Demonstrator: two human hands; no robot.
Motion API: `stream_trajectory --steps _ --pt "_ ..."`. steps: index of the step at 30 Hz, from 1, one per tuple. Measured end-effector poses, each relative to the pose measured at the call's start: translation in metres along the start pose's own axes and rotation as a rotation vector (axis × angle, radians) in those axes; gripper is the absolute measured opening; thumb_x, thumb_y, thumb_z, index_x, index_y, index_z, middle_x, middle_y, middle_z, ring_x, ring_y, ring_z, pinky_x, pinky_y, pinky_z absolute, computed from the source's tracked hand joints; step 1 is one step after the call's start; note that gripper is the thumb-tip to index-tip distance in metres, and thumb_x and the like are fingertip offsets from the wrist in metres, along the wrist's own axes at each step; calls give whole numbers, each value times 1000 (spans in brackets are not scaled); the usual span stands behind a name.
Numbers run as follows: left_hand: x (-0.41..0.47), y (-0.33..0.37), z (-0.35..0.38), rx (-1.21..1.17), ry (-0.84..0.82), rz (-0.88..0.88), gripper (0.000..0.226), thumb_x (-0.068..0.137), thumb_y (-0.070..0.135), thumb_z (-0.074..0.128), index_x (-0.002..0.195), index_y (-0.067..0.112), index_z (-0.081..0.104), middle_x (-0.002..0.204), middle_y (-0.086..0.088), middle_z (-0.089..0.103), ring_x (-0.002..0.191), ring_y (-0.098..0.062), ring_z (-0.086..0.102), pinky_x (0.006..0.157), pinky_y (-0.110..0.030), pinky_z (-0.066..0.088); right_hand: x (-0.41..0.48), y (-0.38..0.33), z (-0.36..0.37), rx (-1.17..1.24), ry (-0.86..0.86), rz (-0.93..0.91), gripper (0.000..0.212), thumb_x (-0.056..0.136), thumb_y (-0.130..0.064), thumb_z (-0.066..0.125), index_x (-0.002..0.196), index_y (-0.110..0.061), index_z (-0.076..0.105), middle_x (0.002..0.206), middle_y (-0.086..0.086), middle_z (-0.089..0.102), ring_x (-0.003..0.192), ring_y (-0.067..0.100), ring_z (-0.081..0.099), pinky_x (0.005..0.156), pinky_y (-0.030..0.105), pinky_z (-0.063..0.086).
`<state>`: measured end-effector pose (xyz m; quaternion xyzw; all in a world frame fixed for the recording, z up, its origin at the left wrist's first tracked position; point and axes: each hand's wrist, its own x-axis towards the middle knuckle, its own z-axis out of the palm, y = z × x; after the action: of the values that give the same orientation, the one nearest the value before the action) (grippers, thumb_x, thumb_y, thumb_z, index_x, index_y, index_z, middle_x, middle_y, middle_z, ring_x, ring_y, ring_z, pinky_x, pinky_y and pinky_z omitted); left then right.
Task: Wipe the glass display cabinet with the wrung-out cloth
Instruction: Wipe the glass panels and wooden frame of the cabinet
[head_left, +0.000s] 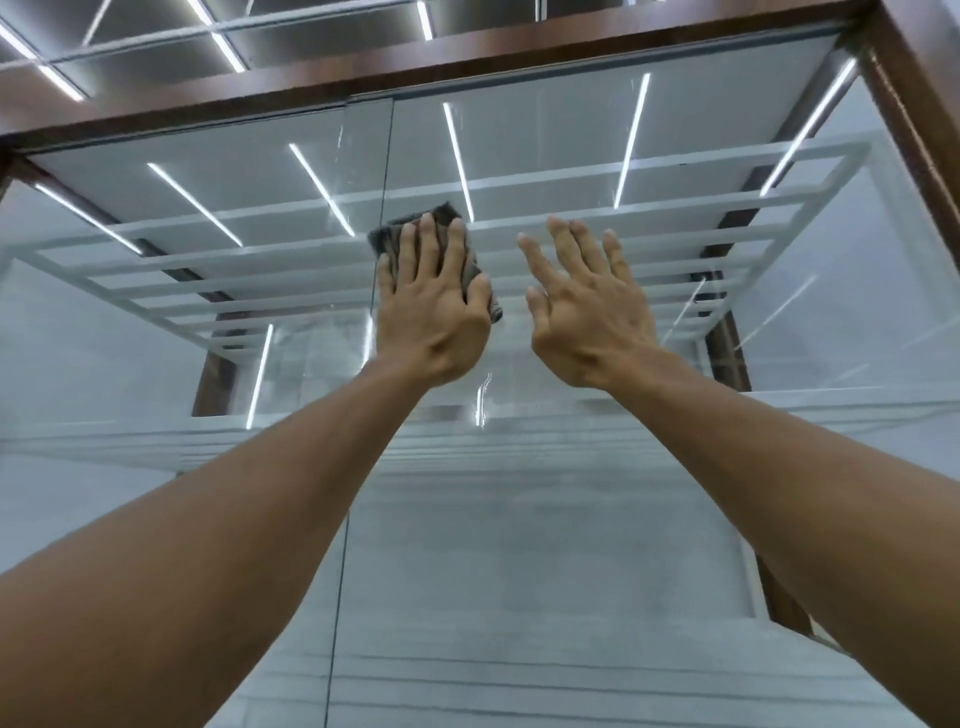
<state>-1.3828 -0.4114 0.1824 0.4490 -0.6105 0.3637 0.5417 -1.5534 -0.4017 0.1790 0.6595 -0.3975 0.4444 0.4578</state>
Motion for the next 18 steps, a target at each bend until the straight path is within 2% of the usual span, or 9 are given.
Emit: stream_trajectory --steps 3,6,7,9,11,13,16,18 --pt "-3 35 8 16 -46 207 68 105 47 18 165 27 -6 173 0 -17 157 -15 -22 128 -42 -16 -6 20 -5 -32 9 30 58 110 -40 17 164 -27 0 172 7 -10 159 22 -13 128 48 -11" --pt "-33 31 12 72 -83 403 68 103 51 16 165 30 -3 173 4 -14 157 -10 -20 128 -38 -15 -18 52 -15 -37 11 80 59 109 -39 19 164 -28 -1 172 5 -11 158 20 -14 127 46 -13" --pt "-36 25 11 85 -90 424 68 103 52 17 165 32 -2 173 5 -13 157 -9 -19 128 -35 -15 -23 63 -18 -39 7 82 60 109 -39 20 164 -27 -1 172 5 -11 158 19 -14 127 45 -14" --pt "-20 24 7 96 -83 356 69 102 53 17 164 33 -1 173 6 -12 158 -9 -17 127 -34 -15 -29 84 -23 -49 4 75 60 109 -39 20 164 -25 -1 172 4 -11 158 18 -14 127 43 -14" --pt "8 50 8 64 -75 220 68 104 50 19 165 30 -3 173 3 -14 158 -13 -17 128 -38 -15 -33 99 -27 -38 2 90 62 110 -37 21 164 -19 -2 172 4 -10 158 17 -13 126 39 -15" --pt "24 89 17 35 -73 162 67 107 44 22 165 26 -4 173 -1 -15 159 -17 -18 127 -42 -15 -36 106 -31 -15 9 109 62 110 -35 22 163 -13 -2 172 6 -9 158 16 -12 126 34 -16" --pt "9 128 33 48 -86 307 68 105 46 17 165 25 -6 173 -2 -16 158 -18 -20 127 -43 -16 -38 112 -33 -6 10 78 66 106 -38 15 163 -10 0 172 8 -5 159 17 -9 127 36 -13" --pt "-9 126 39 91 -103 428 69 102 50 12 165 27 -5 172 1 -16 158 -15 -20 128 -41 -16 -41 123 -36 -19 8 67 65 104 -39 15 164 -16 3 173 8 -3 159 19 -8 129 41 -10"
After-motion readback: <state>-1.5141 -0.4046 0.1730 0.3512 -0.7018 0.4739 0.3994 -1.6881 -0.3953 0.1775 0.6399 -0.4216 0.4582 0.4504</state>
